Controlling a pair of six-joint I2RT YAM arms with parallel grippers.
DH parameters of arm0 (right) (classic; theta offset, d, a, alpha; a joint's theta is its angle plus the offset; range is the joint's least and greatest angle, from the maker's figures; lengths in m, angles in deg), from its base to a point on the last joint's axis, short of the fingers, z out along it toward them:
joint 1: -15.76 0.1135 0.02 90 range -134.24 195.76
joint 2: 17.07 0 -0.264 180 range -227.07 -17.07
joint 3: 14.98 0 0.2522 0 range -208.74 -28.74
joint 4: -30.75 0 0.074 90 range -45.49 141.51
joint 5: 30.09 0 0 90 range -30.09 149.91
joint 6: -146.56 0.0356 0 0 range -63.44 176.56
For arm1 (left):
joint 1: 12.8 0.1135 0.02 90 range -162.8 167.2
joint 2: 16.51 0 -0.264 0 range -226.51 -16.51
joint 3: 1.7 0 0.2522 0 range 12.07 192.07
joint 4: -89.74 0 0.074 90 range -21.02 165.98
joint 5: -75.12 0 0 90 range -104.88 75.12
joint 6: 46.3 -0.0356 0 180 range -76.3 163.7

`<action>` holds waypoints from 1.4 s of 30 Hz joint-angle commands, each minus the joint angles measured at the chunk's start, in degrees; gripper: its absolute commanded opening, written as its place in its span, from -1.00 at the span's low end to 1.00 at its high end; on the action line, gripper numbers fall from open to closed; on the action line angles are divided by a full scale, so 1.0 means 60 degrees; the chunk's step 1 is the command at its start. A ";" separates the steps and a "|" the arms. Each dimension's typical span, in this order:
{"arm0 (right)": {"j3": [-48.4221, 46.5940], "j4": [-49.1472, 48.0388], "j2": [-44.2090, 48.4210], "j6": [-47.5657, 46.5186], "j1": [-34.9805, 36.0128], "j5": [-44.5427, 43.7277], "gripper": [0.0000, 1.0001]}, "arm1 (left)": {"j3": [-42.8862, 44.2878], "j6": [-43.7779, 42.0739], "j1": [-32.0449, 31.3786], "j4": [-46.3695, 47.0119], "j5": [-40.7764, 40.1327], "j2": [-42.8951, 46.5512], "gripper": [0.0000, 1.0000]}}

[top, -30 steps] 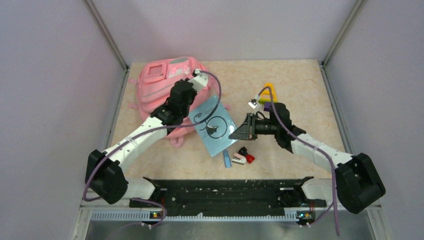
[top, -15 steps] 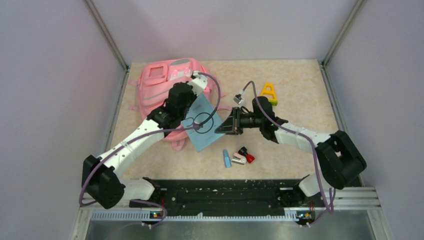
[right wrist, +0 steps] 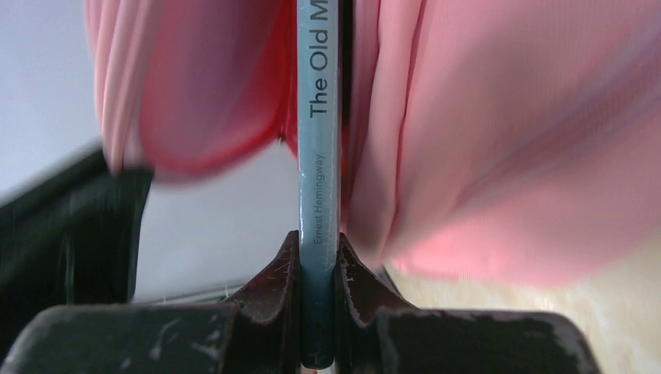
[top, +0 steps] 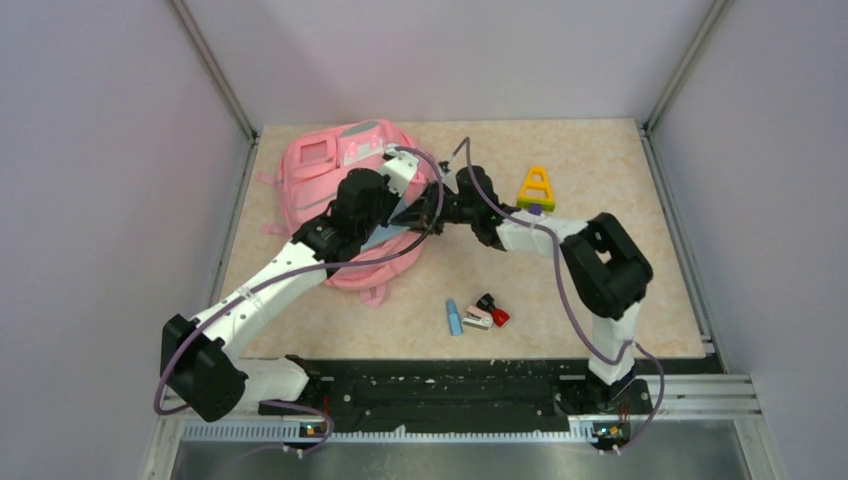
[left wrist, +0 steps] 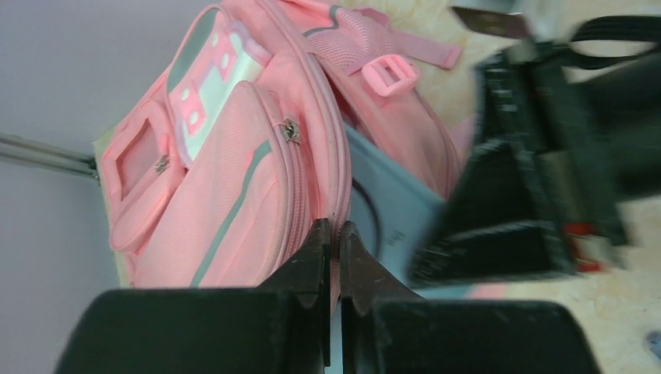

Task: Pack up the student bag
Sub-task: Place the book in the student bag.

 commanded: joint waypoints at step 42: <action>0.2783 0.3757 0.6057 -0.7036 0.0710 -0.5444 0.32 | 0.0814 0.4995 0.0529 -0.0469 0.3671 0.1375 0.78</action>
